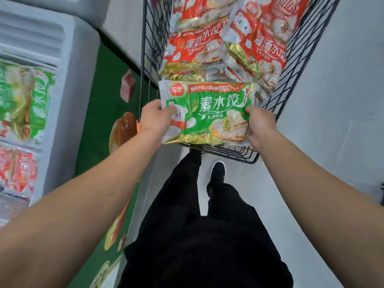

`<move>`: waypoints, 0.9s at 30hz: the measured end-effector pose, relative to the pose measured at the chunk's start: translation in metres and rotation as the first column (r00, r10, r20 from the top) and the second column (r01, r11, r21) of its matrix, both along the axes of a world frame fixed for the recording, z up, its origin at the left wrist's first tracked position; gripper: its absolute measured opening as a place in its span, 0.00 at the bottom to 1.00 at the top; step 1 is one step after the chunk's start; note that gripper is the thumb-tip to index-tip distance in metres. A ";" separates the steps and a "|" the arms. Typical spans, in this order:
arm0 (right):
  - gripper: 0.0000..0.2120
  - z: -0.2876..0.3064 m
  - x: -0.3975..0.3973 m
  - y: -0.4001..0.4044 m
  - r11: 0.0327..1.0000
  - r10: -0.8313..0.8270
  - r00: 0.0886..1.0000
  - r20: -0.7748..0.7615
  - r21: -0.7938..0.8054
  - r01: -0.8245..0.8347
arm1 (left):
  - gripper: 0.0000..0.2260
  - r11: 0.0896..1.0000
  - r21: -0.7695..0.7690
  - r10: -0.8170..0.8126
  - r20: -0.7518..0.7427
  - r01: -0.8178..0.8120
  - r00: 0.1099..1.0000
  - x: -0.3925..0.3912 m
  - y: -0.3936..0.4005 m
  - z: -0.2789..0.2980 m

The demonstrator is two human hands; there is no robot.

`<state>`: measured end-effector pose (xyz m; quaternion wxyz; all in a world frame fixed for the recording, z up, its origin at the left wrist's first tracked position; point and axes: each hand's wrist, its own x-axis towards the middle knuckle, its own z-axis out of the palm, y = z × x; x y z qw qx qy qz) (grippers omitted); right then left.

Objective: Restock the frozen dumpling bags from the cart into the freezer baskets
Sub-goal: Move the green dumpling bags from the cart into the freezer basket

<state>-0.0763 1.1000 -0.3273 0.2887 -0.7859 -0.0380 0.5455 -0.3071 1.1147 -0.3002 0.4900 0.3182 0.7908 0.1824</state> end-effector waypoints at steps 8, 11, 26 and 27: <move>0.05 0.095 0.004 -0.054 0.970 0.144 0.973 -0.178 0.218 -0.104 | 0.05 0.912 0.097 0.361 0.271 -0.399 0.892 -0.033 -0.110 0.076; 0.05 0.120 -0.016 -0.065 0.947 0.263 0.945 -0.194 0.242 -0.213 | 0.05 0.859 0.114 0.458 0.259 -0.498 0.850 -0.052 -0.146 0.098; 0.02 0.170 -0.267 -0.081 0.674 0.685 0.727 0.040 0.345 -0.654 | 0.10 0.588 0.209 0.708 0.334 -0.782 0.622 -0.237 -0.288 0.132; 0.01 0.170 -0.283 -0.083 0.673 0.688 0.724 0.041 0.337 -0.658 | 0.11 0.583 0.205 0.711 0.340 -0.786 0.616 -0.250 -0.293 0.131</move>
